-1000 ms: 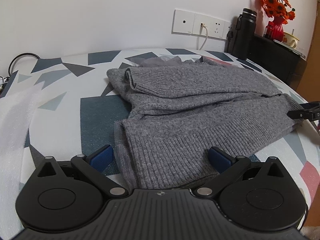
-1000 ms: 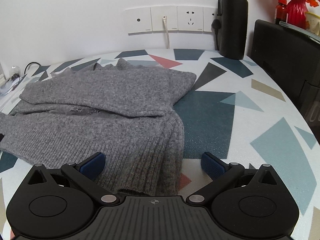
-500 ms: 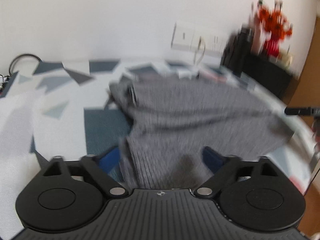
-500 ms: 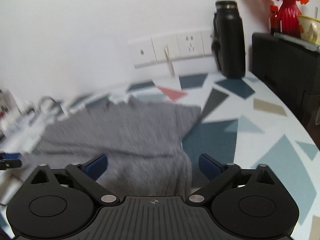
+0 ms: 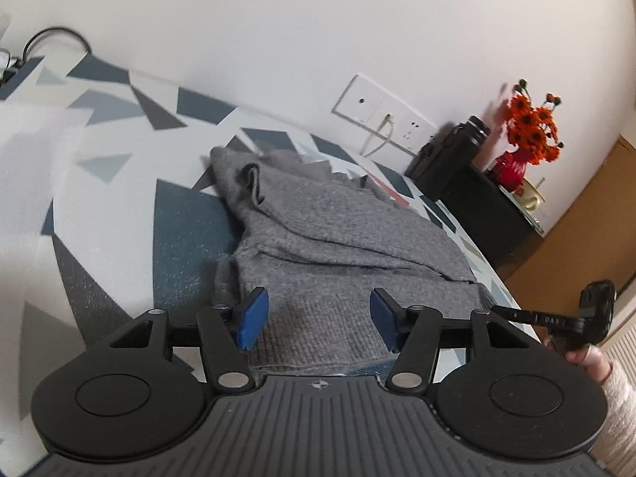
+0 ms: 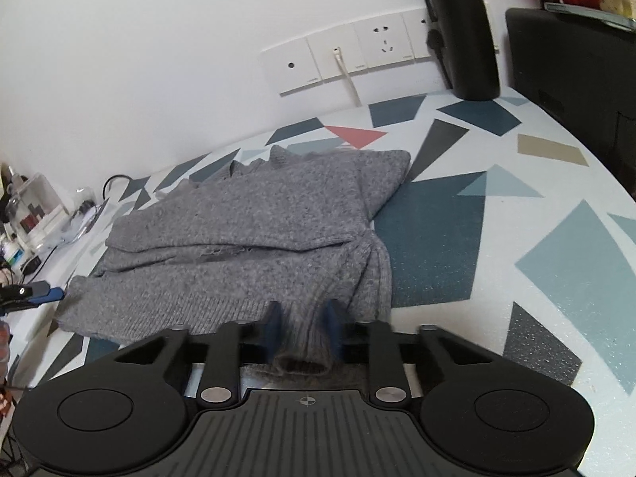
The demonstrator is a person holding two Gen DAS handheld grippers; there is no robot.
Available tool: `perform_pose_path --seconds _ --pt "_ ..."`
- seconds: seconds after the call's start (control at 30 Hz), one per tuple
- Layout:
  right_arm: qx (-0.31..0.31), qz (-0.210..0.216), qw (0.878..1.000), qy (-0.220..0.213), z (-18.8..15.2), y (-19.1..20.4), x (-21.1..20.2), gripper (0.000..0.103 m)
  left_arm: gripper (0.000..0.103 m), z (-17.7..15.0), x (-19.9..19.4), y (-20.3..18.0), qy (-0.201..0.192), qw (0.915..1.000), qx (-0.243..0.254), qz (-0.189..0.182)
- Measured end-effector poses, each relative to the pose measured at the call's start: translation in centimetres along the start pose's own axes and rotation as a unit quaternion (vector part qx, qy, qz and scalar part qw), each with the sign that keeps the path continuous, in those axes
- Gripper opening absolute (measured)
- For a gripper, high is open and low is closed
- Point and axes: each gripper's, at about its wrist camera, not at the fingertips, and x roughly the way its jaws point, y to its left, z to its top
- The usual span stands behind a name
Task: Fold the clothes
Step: 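Grasp the sweater edge with both grippers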
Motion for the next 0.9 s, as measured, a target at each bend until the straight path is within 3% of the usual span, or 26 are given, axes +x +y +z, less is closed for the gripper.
perform_pose_path --seconds 0.37,0.47,0.63,0.83,0.9 --pt "0.024 0.016 1.000 -0.001 -0.4 -0.8 0.1 0.022 0.052 -0.3 -0.1 1.4 0.005 0.9995 -0.020 0.023" --pt "0.026 0.020 0.999 -0.002 -0.5 -0.9 0.2 0.022 0.052 -0.6 0.0 1.7 0.012 0.9993 -0.036 0.001" --pt "0.029 0.036 0.999 -0.009 -0.4 -0.7 -0.4 0.021 0.052 -0.7 -0.6 1.3 0.009 0.9965 -0.046 -0.070" --pt "0.047 0.035 0.998 -0.012 -0.5 -1.1 -0.3 0.022 0.053 -1.5 1.2 1.4 0.034 0.9973 -0.046 -0.046" --pt "0.055 0.033 0.998 -0.011 -0.7 -1.4 -0.3 0.027 0.053 -1.7 1.5 1.6 0.027 0.9970 -0.050 -0.052"
